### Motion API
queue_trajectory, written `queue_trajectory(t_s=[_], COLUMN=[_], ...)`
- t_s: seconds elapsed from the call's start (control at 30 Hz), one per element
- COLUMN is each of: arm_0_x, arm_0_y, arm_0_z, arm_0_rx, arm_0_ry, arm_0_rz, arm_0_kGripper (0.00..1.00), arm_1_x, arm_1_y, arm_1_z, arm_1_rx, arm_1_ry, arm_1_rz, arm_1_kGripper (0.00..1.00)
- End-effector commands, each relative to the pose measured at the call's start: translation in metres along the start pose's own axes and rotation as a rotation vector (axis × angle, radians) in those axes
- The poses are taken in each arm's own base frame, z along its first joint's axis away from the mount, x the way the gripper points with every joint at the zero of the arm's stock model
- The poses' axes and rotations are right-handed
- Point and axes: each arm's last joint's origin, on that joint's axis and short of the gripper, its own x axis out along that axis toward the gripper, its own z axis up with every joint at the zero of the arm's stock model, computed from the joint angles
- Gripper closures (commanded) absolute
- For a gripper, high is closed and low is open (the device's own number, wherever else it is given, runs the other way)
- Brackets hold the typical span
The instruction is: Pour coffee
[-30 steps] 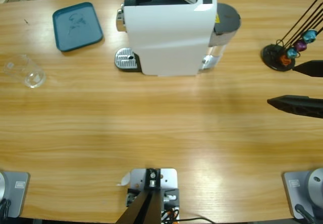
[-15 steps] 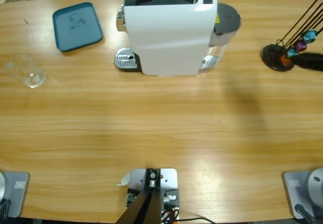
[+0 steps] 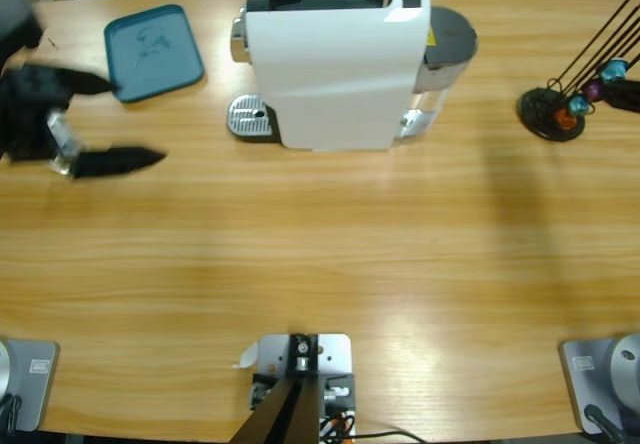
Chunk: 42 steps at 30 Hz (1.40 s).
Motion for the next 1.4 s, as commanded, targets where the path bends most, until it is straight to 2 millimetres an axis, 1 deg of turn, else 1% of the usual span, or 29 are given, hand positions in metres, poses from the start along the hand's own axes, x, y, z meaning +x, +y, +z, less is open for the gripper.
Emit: queue_trajectory(t_s=[0.03, 0.1, 0.17, 0.23, 0.3, 0.37, 0.43, 0.53, 0.6, 0.63, 0.7, 0.73, 0.77, 0.8, 1.0, 1.03, 1.07, 1.17, 1.23, 1.37, 1.4], arm_0_x=[-0.016, -0.02, -0.02, -0.018, -0.013, -0.009, -0.008, -0.008, -0.009, -0.009, -0.009, -0.009, -0.009, -0.009, -0.008, -0.008, -0.008, -0.008, -0.007, -0.007, -0.007], arm_0_y=[-0.01, -0.009, -0.007, -0.006, -0.005, -0.004, -0.004, -0.004, -0.004, -0.004, -0.004, -0.004, -0.004, -0.004, -0.003, -0.003, -0.004, -0.004, -0.004, -0.004, -0.004], arm_0_z=[-0.054, -0.052, -0.046, -0.04, -0.036, -0.033, -0.031, -0.03, -0.03, -0.03, -0.03, -0.03, -0.029, -0.029, -0.028, -0.029, -0.029, -0.03, -0.03, -0.03, -0.03], arm_0_rx=[-0.052, -0.061, -0.067, -0.067, -0.068, -0.071, -0.075, -0.078, -0.082, -0.083, -0.084, -0.085, -0.085, -0.085, -0.088, -0.089, -0.091, -0.094, -0.094, -0.097, -0.097], arm_0_ry=[0.015, -0.002, -0.016, -0.02, -0.014, -0.012, -0.01, -0.011, -0.014, -0.016, -0.018, -0.018, -0.018, -0.017, -0.015, -0.015, -0.014, -0.012, -0.01, -0.009, -0.009], arm_0_rz=[0.045, 0.069, 0.085, 0.087, 0.085, 0.085, 0.085, 0.085, 0.085, 0.085, 0.085, 0.085, 0.085, 0.085, 0.085, 0.085, 0.085, 0.083, 0.083, 0.083, 0.083], arm_0_kGripper=[0.032, 0.032, 0.032, 0.032, 0.032, 0.032, 0.032, 0.032, 0.032, 0.032, 0.032, 0.032, 0.032, 0.032, 0.032, 0.032, 0.032, 0.032, 0.032, 0.032, 0.032], arm_1_x=[0.06, 0.066, 0.067, 0.066, 0.066, 0.062, 0.06, 0.063, 0.066, 0.066, 0.066, 0.066, 0.066, 0.066, 0.072, 0.072, 0.072, 0.072, 0.073, 0.073, 0.073], arm_1_y=[0.008, 0.005, -0.001, -0.004, -0.006, -0.009, -0.011, -0.013, -0.015, -0.015, -0.016, -0.016, -0.017, -0.017, -0.018, -0.018, -0.019, -0.019, -0.019, -0.019, -0.019], arm_1_z=[-0.014, -0.016, -0.017, -0.018, -0.018, -0.019, -0.019, -0.019, -0.02, -0.02, -0.019, -0.019, -0.019, -0.02, -0.02, -0.02, -0.02, -0.021, -0.021, -0.021, -0.021], arm_1_rx=[-0.004, 0.019, 0.043, 0.06, 0.074, 0.088, 0.098, 0.106, 0.104, 0.103, 0.103, 0.103, 0.098, 0.095, 0.103, 0.105, 0.103, 0.103, 0.103, 0.103, 0.103], arm_1_ry=[0.091, 0.076, 0.062, 0.045, 0.031, 0.006, -0.007, -0.001, 0.001, 0.001, -0.003, -0.005, -0.01, -0.013, -0.005, -0.006, -0.016, -0.02, -0.022, -0.02, -0.02], arm_1_rz=[-0.034, -0.039, -0.049, -0.056, -0.055, -0.05, -0.043, -0.035, -0.042, -0.043, -0.044, -0.046, -0.047, -0.049, -0.038, -0.038, -0.037, -0.027, -0.027, -0.029, -0.031], arm_1_kGripper=[0.179, 0.184, 0.208, 0.269, 0.306, 0.385, 0.404, 0.411, 0.498, 0.522, 0.532, 0.552, 0.635, 0.659, 0.663, 0.689, 0.786, 0.792, 0.862, 0.869, 0.889])
